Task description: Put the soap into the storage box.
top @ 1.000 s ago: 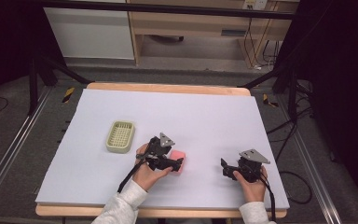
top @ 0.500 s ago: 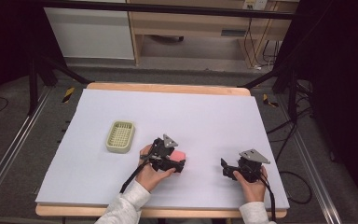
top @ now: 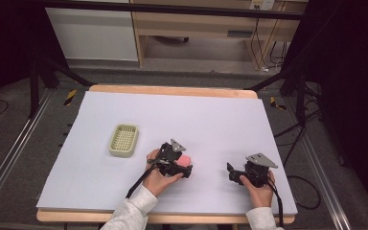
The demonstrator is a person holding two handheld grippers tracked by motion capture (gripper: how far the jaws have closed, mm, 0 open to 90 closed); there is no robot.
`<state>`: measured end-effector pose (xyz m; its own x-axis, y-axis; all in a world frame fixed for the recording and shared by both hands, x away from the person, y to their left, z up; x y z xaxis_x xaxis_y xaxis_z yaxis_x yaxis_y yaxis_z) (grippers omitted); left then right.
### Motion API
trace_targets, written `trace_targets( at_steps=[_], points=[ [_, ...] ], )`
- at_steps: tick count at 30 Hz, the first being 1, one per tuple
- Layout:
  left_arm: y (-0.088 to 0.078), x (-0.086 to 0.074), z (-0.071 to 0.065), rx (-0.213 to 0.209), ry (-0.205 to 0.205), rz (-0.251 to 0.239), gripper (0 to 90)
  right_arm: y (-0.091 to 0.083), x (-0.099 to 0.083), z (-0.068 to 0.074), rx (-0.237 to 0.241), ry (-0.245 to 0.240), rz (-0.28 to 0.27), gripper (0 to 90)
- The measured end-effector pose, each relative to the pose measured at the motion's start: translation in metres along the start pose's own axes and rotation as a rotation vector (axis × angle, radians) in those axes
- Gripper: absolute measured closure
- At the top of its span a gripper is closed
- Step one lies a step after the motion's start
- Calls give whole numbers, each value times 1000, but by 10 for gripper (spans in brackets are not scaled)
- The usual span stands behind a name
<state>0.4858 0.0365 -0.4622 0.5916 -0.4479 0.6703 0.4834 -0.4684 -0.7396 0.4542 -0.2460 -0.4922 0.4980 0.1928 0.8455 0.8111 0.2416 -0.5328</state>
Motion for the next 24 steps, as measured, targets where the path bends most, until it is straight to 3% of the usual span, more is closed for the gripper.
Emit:
trace_targets(
  at_steps=[9, 24],
  points=[
    [5, -1, 0, 7, -4, 34, 189, 0, 0, 0, 0, 0, 0, 57],
    [11, -2, 0, 4, -46, 58, 208, 0, 0, 0, -1, -3, 0, 58]
  ],
)
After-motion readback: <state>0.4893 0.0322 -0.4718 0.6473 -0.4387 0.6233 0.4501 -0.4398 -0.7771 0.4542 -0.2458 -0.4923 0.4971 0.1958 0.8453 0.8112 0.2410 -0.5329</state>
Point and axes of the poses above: each handheld gripper's, and its own axes: y roughly forward along the jaws, x roughly out of its top, z roughly to its left, the point moved 1 cm from there along y, roughly forward along the jaws, and after that the axes turned 2 degrees about -y, right-handed, at the moved point
